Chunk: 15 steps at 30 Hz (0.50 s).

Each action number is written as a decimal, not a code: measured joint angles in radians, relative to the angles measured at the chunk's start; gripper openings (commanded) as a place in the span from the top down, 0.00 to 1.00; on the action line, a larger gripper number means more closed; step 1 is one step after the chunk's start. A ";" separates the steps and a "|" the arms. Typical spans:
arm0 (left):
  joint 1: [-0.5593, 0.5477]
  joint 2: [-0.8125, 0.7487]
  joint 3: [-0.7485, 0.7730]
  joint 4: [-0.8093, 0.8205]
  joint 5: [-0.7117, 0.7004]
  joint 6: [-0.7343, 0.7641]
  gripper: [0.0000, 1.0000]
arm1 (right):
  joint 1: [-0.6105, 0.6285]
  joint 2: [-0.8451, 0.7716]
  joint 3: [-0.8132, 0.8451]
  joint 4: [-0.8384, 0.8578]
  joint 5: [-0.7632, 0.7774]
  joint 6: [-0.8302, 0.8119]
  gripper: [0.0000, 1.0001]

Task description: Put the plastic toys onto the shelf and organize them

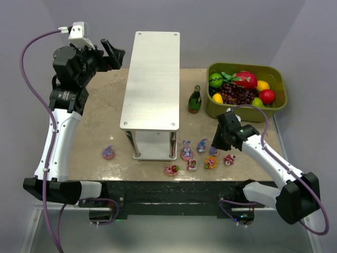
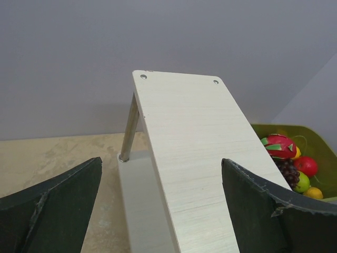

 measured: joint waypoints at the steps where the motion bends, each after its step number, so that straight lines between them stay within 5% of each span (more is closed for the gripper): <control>1: 0.000 0.000 0.000 0.000 0.000 0.000 0.00 | 0.000 0.006 -0.001 0.009 0.005 -0.002 0.76; 8: 0.000 0.009 0.005 -0.001 -0.006 0.002 0.00 | 0.002 0.052 0.000 0.058 0.010 -0.022 1.00; 15: 0.000 0.022 0.005 -0.002 -0.013 0.003 0.00 | 0.001 0.080 0.029 0.037 0.020 -0.051 1.00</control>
